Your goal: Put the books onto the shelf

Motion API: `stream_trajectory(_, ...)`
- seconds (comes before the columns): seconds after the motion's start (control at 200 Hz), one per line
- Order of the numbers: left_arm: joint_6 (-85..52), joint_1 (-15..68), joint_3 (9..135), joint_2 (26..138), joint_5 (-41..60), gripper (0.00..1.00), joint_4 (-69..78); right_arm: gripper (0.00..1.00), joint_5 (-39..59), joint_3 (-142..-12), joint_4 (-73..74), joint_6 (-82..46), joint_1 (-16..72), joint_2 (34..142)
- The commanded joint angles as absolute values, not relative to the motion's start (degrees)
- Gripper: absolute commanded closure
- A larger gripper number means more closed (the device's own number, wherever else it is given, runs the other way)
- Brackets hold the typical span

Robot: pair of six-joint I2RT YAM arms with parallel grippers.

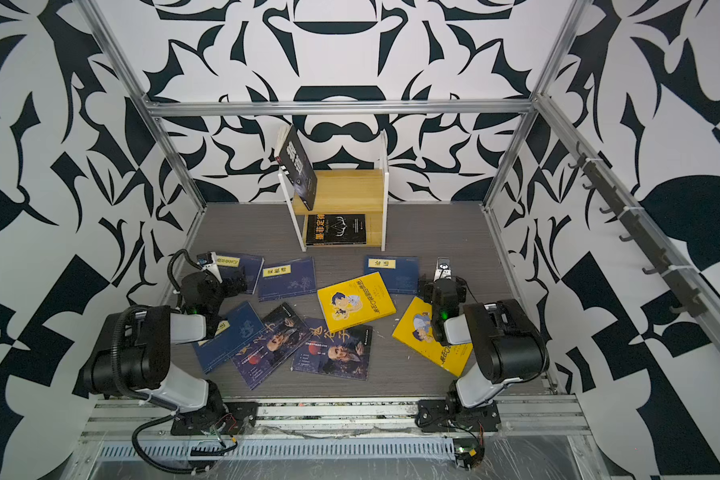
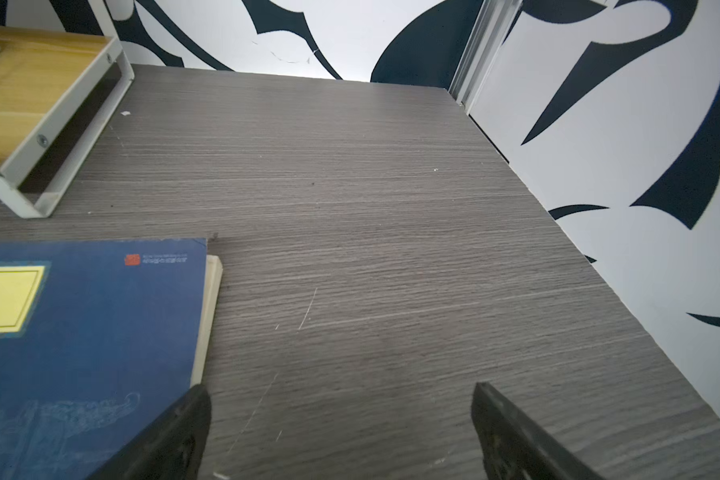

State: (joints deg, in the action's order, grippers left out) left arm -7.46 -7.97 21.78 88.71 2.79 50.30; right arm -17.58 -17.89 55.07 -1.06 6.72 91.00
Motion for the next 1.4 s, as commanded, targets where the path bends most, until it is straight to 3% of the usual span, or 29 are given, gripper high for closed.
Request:
stream_trajectory(0.0, -7.2, -7.9, 22.0, 89.1, 3.3, 0.01, 51.2, 0.0, -17.4, -19.2, 56.5, -0.6, 6.8, 90.0)
stream_trajectory(0.735, -6.2, -7.9, 22.4, 87.9, 4.3, 0.01, 50.2, 0.0, -11.7, -19.2, 56.4, 1.4, 6.8, 89.9)
stream_trajectory(0.96, -6.8, -7.9, 34.2, 79.8, 8.9, 0.0, 24.5, 0.0, -11.9, -18.6, 56.0, 1.2, 6.8, 87.6)
stream_trajectory(1.175, -14.4, -5.9, 58.4, 80.5, 14.3, 0.0, -12.6, 0.0, -7.0, -23.3, 35.0, -0.2, 6.9, 71.5)
stream_trajectory(1.395, -29.2, -2.6, 62.6, 81.3, 25.2, 0.0, -20.9, 0.07, -1.7, -29.5, 16.6, -14.8, 7.4, 62.8)
